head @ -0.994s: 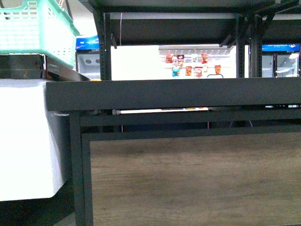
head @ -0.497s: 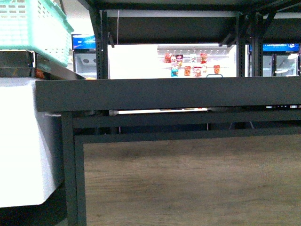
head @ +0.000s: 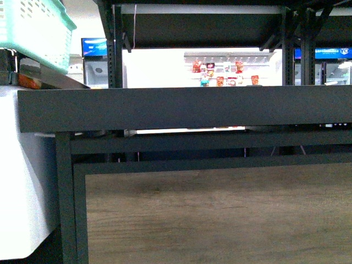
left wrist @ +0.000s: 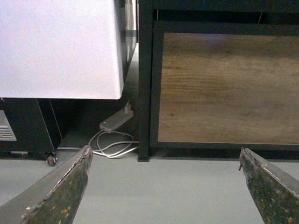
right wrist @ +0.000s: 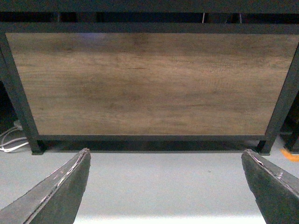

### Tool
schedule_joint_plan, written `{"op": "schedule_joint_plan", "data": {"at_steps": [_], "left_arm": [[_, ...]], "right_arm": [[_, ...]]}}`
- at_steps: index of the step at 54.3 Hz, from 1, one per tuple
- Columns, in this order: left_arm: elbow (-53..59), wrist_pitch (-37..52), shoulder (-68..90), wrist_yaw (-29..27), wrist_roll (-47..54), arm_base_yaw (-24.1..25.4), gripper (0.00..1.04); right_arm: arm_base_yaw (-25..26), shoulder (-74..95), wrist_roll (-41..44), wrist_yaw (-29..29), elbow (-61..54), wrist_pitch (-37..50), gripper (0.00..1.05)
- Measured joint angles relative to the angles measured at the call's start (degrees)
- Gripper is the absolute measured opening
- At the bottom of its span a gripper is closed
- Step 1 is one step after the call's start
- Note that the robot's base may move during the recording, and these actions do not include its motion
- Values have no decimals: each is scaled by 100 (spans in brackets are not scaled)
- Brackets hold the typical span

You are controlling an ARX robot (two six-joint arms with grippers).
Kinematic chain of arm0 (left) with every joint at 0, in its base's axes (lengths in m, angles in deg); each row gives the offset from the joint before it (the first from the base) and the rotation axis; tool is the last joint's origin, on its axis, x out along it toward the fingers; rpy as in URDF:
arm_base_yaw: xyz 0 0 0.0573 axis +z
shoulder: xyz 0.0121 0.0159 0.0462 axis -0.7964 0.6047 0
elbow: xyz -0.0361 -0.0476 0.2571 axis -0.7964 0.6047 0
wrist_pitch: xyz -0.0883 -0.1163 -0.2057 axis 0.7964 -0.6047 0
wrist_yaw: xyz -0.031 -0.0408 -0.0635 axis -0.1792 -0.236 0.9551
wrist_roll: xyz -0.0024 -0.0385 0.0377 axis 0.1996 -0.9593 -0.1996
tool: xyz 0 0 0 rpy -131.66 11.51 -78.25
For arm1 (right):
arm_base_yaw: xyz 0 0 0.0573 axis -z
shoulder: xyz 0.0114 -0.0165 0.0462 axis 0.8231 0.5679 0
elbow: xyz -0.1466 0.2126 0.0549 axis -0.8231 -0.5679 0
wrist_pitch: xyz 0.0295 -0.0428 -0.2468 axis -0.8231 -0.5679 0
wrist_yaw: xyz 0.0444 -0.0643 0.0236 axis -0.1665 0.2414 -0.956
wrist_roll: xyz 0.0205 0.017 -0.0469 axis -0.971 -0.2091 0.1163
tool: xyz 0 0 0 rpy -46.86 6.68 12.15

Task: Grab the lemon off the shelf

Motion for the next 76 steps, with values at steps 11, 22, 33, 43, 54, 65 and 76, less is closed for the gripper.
{"op": "schedule_joint_plan", "data": {"at_steps": [11, 22, 33, 43, 54, 65, 76], "left_arm": [[-2, 0, -2, 2, 0, 0, 97], [0, 0, -2, 0, 0, 0, 97], [0, 0, -2, 2, 0, 0, 97], [-2, 0, -2, 2, 0, 0, 97], [0, 0, -2, 0, -2, 0, 97], [0, 0, -2, 0, 0, 0, 97], [0, 0, 4, 4, 0, 0, 97]], "right_arm": [[0, -2, 0, 0, 0, 0, 97], [0, -2, 0, -2, 0, 0, 97], [0, -2, 0, 4, 0, 0, 97], [0, -2, 0, 0, 0, 0, 97], [0, -4, 0, -2, 0, 0, 97], [0, -2, 0, -7, 0, 0, 97], [0, -2, 0, 13, 0, 0, 97]]}}
